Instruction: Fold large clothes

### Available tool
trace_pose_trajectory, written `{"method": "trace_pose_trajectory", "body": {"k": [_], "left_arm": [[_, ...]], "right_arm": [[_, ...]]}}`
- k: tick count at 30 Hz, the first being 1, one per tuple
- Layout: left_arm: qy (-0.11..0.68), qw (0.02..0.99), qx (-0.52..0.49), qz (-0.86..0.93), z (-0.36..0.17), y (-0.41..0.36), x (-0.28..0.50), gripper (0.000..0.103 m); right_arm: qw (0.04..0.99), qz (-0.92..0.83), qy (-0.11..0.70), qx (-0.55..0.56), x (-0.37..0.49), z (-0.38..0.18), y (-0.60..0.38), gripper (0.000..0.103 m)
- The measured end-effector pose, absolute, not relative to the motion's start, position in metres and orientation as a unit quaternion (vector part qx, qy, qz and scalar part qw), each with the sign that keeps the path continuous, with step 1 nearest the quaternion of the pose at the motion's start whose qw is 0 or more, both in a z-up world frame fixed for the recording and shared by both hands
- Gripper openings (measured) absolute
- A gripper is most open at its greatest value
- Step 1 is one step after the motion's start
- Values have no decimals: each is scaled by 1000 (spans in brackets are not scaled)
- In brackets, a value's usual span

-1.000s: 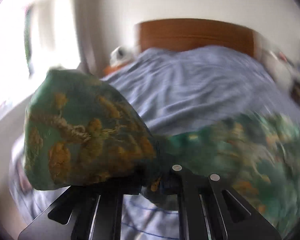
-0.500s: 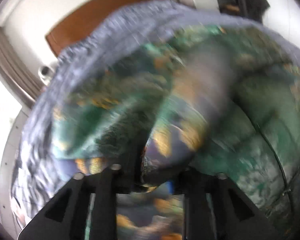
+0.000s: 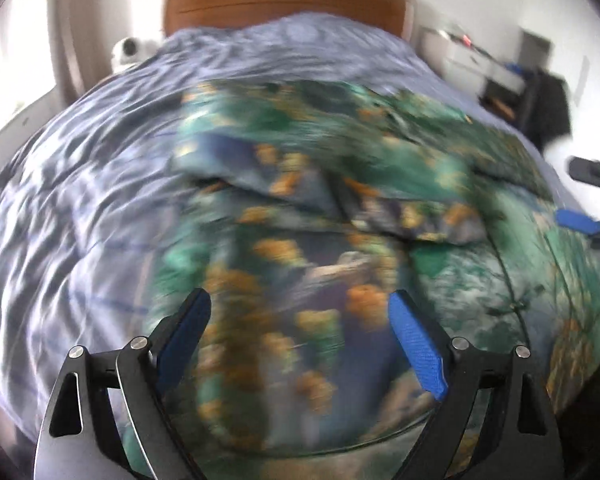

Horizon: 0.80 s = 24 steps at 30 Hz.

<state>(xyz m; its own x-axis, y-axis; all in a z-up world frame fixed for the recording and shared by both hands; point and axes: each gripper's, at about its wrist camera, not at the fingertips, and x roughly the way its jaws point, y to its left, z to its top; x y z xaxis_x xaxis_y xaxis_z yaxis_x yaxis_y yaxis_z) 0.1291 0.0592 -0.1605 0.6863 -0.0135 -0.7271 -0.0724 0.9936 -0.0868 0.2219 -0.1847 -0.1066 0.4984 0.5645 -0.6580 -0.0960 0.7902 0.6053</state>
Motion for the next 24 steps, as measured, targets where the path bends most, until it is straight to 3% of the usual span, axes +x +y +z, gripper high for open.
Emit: {"method": "trace_pose_trajectory", "body": {"k": [8, 11, 13, 20, 22, 24], "left_arm": [[375, 923, -73, 46, -170, 85, 115, 91], [378, 922, -77, 45, -177, 88, 114, 91], [384, 919, -82, 44, -181, 94, 106, 91], [381, 919, -90, 42, -182, 100, 106, 91], [388, 916, -95, 43, -187, 101, 106, 91], [390, 914, -98, 43, -189, 102, 105, 91]], "right_arm": [[728, 222, 545, 352, 301, -170, -131, 83], [729, 215, 545, 353, 309, -174, -122, 82], [732, 223, 535, 358, 314, -172, -118, 70], [751, 180, 568, 284, 321, -176, -94, 69], [761, 198, 560, 261, 322, -170, -82, 9], [782, 208, 542, 227, 325, -155, -71, 9]]}}
